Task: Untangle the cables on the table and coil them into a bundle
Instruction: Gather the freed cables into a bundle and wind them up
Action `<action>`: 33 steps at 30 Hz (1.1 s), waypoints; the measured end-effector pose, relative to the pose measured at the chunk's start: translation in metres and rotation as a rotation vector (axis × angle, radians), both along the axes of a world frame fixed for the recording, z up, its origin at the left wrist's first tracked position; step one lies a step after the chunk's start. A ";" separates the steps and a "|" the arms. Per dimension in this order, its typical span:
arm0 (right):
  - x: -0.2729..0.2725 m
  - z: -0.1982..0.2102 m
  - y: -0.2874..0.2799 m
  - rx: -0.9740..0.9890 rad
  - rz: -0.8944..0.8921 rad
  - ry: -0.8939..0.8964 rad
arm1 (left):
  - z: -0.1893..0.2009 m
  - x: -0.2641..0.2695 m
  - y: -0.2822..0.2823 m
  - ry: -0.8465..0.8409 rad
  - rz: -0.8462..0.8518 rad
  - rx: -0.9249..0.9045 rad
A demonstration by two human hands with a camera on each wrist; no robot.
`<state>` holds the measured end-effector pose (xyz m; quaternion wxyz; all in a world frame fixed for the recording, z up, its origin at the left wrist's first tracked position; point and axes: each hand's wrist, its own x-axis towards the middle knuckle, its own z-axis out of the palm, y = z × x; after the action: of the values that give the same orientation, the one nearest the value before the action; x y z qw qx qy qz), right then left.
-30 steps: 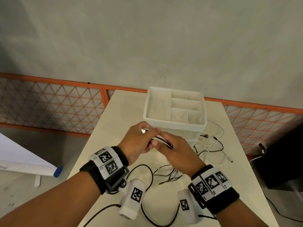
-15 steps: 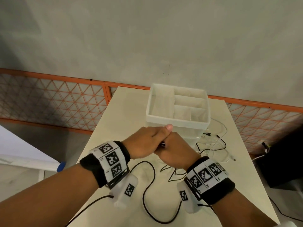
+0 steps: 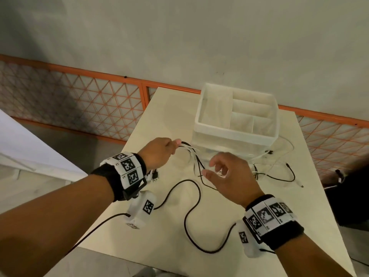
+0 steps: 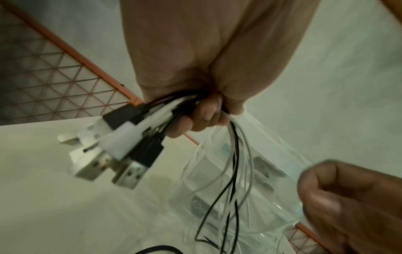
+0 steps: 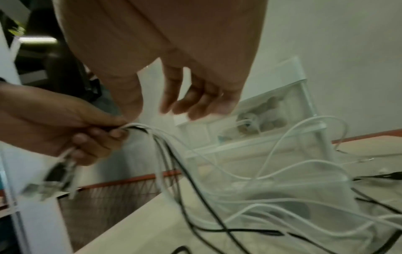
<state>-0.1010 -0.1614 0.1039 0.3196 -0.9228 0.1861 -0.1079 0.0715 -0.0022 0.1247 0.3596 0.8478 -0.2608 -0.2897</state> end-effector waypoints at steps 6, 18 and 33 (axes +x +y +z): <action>0.011 -0.065 0.022 0.033 0.228 0.565 | 0.012 -0.009 0.004 0.029 -0.203 0.129; 0.016 -0.003 0.026 0.311 0.225 0.111 | 0.021 -0.007 -0.004 0.049 0.089 -0.082; -0.034 0.063 -0.024 0.518 -0.138 -0.339 | 0.043 -0.037 -0.049 0.566 0.110 -0.333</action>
<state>-0.1346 -0.1854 0.1672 0.5623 -0.7648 0.2135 -0.2307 0.0348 -0.0516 0.1676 0.5663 0.6760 -0.1482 -0.4476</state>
